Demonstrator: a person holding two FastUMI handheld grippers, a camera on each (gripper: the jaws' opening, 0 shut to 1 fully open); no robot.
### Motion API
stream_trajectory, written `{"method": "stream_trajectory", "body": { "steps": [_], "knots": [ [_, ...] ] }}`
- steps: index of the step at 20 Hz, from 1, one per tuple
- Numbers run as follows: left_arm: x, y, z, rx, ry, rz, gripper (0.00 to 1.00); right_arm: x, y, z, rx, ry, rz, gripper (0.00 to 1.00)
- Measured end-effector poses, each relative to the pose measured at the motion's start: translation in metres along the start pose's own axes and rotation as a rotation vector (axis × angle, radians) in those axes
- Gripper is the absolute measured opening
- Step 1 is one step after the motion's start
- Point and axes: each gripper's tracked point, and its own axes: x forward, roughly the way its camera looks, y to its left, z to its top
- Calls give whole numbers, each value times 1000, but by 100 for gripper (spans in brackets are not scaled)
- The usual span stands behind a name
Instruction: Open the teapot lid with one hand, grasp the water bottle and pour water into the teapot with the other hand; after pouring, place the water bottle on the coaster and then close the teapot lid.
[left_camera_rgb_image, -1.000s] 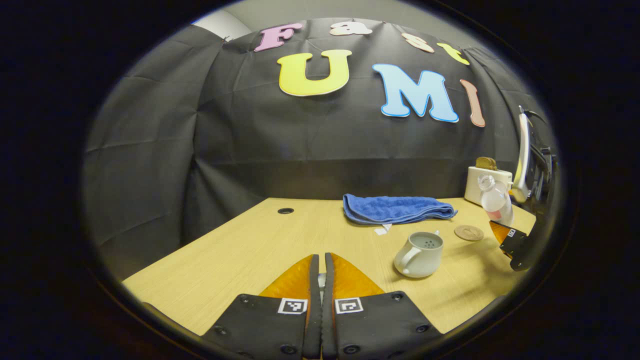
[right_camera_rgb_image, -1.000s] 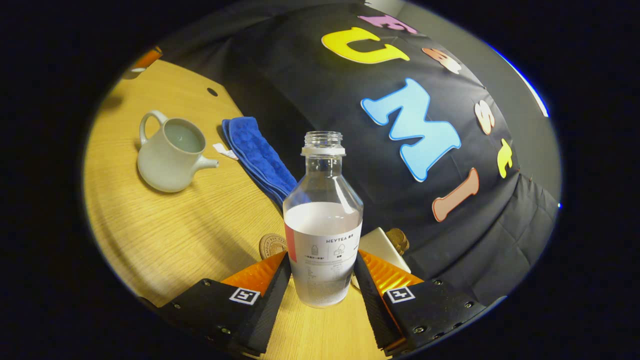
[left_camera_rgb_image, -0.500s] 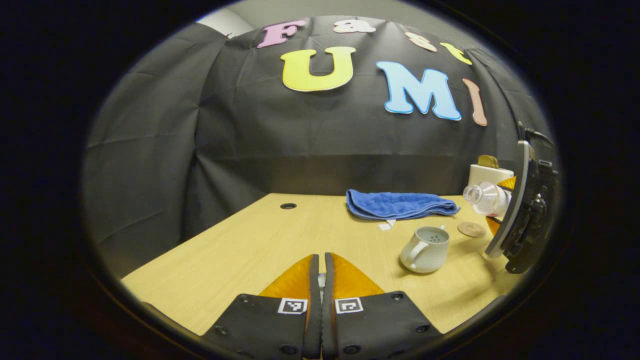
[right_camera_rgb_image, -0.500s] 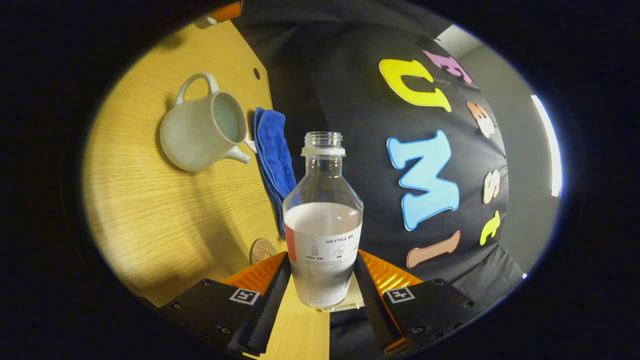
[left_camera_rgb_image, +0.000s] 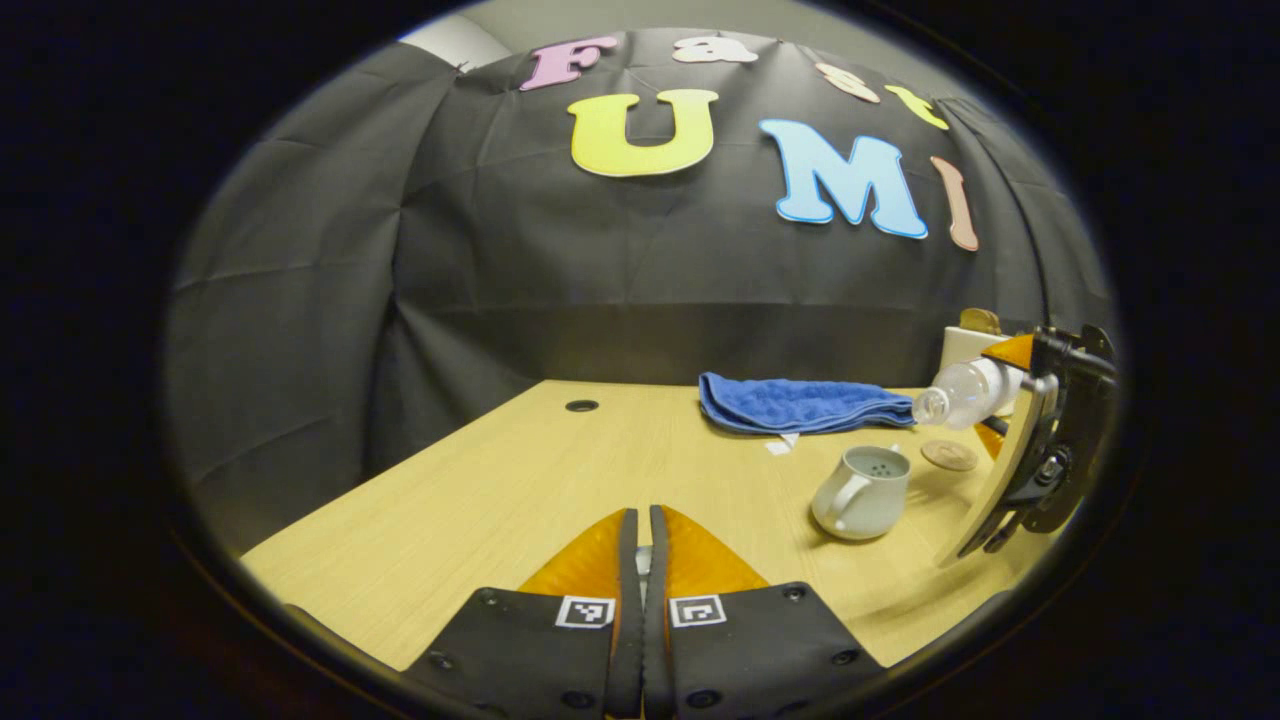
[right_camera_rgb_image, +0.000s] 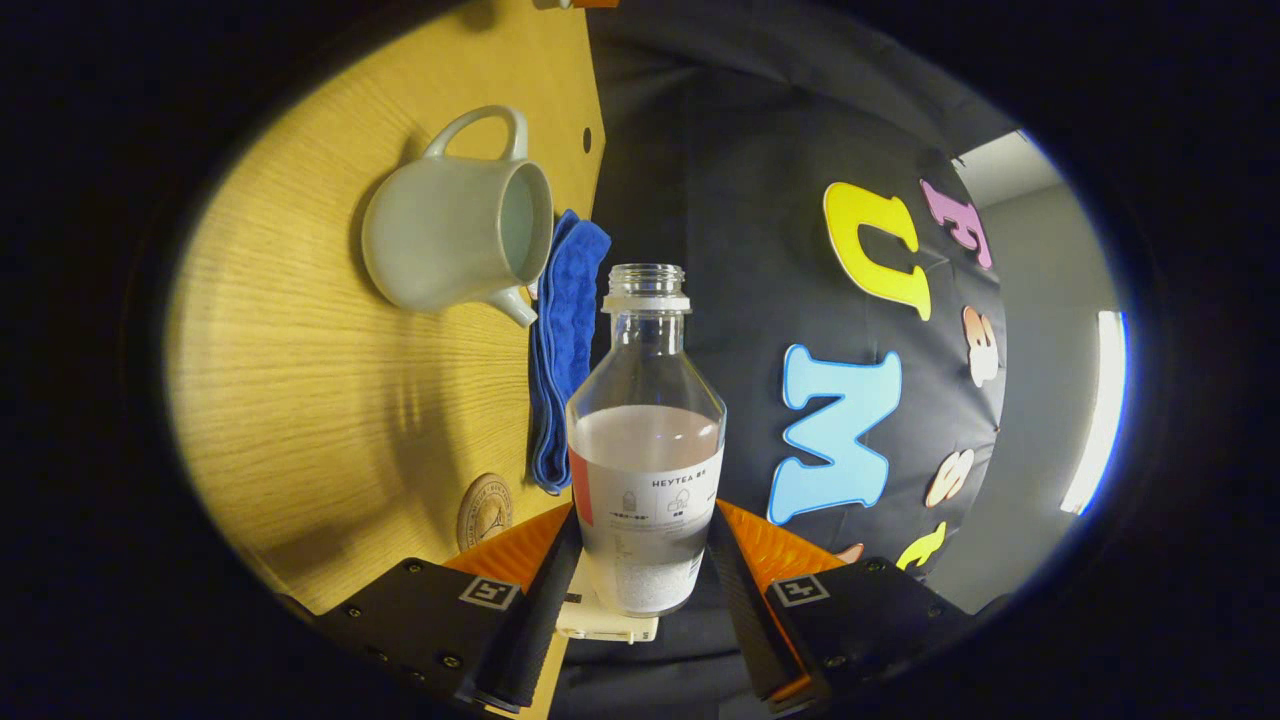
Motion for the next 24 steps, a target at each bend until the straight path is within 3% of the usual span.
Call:
{"method": "stream_trajectory", "body": {
  "steps": [8, 24],
  "knots": [
    [0, 7, -3, 2, 7, 8, 7, 3, -10, 7, -158, -49, -52, 76],
    [0, 6, -3, -6, 2, 7, 7, 13, -27, 11, -305, -104, -129, 76]
  ]
}}
